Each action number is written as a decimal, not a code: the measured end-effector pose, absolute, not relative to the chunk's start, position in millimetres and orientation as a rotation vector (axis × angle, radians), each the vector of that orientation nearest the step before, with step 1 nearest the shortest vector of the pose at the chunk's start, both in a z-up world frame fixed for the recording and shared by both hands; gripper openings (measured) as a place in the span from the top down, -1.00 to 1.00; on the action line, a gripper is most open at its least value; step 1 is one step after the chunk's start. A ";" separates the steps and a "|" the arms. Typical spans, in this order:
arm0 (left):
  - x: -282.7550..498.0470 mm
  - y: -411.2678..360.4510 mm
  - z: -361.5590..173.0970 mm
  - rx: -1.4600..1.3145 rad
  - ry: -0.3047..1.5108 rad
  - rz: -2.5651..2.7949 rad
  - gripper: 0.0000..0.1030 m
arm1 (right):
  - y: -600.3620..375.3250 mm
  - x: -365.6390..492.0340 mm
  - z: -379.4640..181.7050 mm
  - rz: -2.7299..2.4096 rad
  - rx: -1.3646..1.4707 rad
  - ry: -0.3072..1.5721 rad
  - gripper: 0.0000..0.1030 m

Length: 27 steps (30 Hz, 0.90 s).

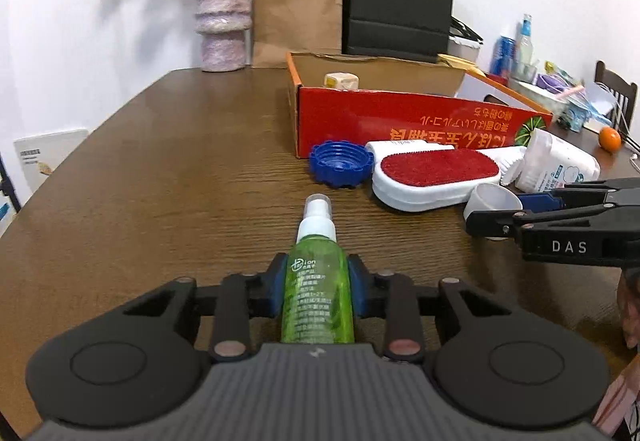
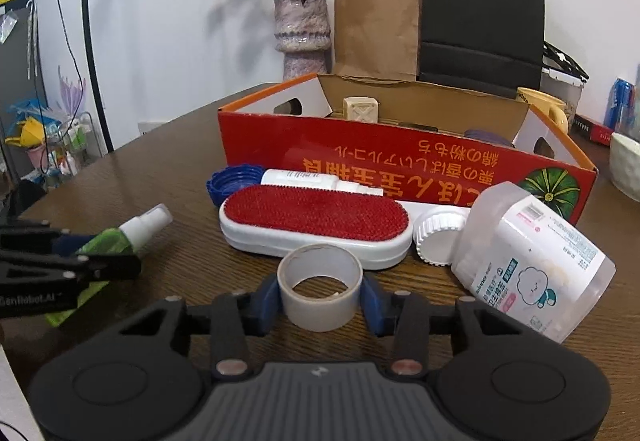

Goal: Organize rigid objects
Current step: 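Grasp the green spray bottle with the left tool while the right tool grasps the grey tape roll, then carry the spray bottle and tape roll with both tools over the cardboard box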

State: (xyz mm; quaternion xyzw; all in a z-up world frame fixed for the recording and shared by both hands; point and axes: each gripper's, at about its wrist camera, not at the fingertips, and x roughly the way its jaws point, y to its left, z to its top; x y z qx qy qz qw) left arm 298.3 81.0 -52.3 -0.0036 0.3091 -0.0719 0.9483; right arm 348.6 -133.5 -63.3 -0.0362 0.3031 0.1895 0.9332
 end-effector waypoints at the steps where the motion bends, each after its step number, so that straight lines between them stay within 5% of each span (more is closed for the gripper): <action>1: 295.2 80.4 -51.5 -0.029 0.629 -0.138 0.39 | -134.3 346.3 -62.0 0.390 -0.072 0.612 0.18; 27: 122.4 -5.8 14.7 -0.027 0.164 -0.008 0.39 | -228.2 148.1 -4.6 0.294 0.037 0.235 0.18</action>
